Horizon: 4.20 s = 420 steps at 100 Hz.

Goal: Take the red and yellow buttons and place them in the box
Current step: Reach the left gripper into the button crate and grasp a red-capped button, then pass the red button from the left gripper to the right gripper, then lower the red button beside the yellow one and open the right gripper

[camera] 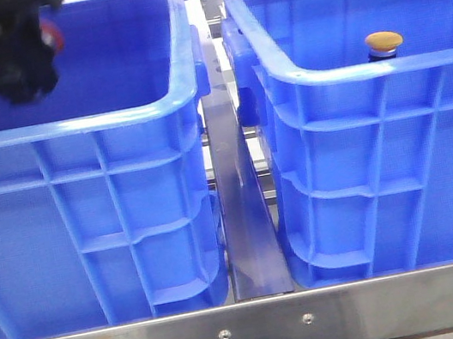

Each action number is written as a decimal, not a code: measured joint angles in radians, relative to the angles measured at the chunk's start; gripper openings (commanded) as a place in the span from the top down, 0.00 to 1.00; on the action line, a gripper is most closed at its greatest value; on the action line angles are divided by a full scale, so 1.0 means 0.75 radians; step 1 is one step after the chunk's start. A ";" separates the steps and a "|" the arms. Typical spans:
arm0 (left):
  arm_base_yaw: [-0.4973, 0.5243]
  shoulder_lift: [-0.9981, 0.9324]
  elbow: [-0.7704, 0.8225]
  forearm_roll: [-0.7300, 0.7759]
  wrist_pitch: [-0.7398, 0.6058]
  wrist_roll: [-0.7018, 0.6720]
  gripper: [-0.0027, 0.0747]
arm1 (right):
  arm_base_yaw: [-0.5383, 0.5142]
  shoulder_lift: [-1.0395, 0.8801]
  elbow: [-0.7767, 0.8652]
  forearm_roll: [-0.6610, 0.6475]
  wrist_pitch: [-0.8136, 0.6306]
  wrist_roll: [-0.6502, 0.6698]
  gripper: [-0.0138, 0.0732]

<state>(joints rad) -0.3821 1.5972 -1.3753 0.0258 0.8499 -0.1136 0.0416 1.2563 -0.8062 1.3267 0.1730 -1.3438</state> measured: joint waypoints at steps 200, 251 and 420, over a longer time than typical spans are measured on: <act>-0.481 -0.134 0.012 -0.197 -0.107 0.338 0.89 | 0.185 0.254 -0.234 0.353 0.917 0.689 0.28; -0.481 -0.134 0.012 -0.197 -0.111 0.338 0.63 | 0.192 0.254 -0.235 0.344 0.975 0.689 0.61; -0.481 -0.134 0.012 -0.258 -0.108 0.351 0.14 | -0.447 0.426 -0.297 -0.055 0.330 -0.053 0.61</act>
<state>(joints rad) -0.7429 1.4966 -1.3663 -0.1676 0.7688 0.1496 -0.2939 1.5760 -1.0290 1.2851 0.4208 -1.3836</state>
